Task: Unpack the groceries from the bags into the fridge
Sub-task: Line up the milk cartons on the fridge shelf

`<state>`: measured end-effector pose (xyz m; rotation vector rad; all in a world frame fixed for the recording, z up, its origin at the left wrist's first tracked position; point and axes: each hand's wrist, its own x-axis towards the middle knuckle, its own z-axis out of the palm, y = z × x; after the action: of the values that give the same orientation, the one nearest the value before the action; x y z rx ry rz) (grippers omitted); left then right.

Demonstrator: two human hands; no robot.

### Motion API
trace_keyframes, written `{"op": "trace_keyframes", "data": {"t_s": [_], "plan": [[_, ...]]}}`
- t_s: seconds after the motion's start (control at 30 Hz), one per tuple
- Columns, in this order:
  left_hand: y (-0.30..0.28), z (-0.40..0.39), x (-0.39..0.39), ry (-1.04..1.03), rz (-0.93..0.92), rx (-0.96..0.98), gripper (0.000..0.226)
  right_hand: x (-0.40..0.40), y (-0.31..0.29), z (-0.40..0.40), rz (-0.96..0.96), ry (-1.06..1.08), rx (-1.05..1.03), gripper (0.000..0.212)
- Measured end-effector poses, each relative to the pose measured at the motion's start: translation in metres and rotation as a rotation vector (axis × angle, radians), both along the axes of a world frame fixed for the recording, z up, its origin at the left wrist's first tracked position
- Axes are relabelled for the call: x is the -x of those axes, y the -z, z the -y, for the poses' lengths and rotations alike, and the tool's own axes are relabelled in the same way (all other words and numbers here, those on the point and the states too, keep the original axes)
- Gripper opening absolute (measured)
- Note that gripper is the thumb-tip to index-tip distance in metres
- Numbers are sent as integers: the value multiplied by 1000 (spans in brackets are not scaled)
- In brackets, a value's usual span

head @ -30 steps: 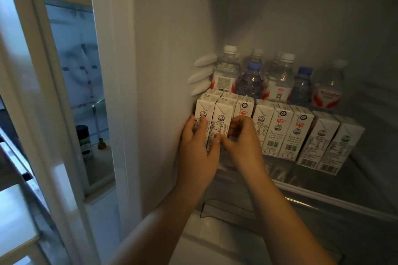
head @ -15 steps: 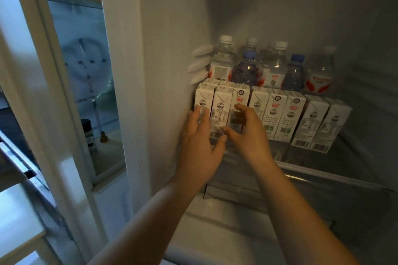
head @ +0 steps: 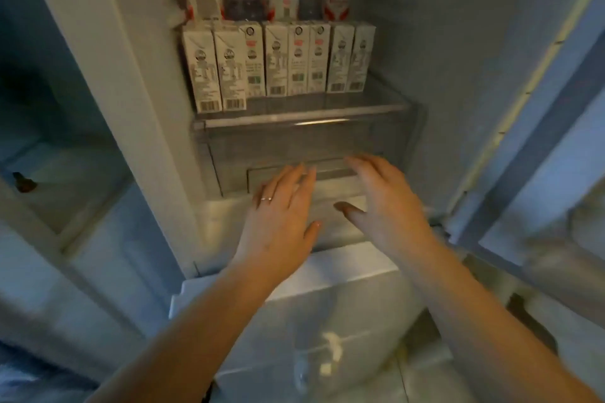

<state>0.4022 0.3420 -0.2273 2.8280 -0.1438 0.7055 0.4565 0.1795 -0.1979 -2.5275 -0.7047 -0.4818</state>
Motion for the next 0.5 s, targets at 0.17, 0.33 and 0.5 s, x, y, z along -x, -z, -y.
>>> {"op": "trace_keyframes", "data": {"t_s": [0.17, 0.33, 0.5], "plan": [[42, 53, 53, 231, -164, -84, 76, 94, 45, 62, -94, 204, 140, 74], [73, 112, 100, 466, -324, -125, 75, 181, 81, 125, -257, 389, 188, 77], [101, 174, 134, 666, -387, -197, 74, 264, 115, 191, -364, 576, 231, 78]]}}
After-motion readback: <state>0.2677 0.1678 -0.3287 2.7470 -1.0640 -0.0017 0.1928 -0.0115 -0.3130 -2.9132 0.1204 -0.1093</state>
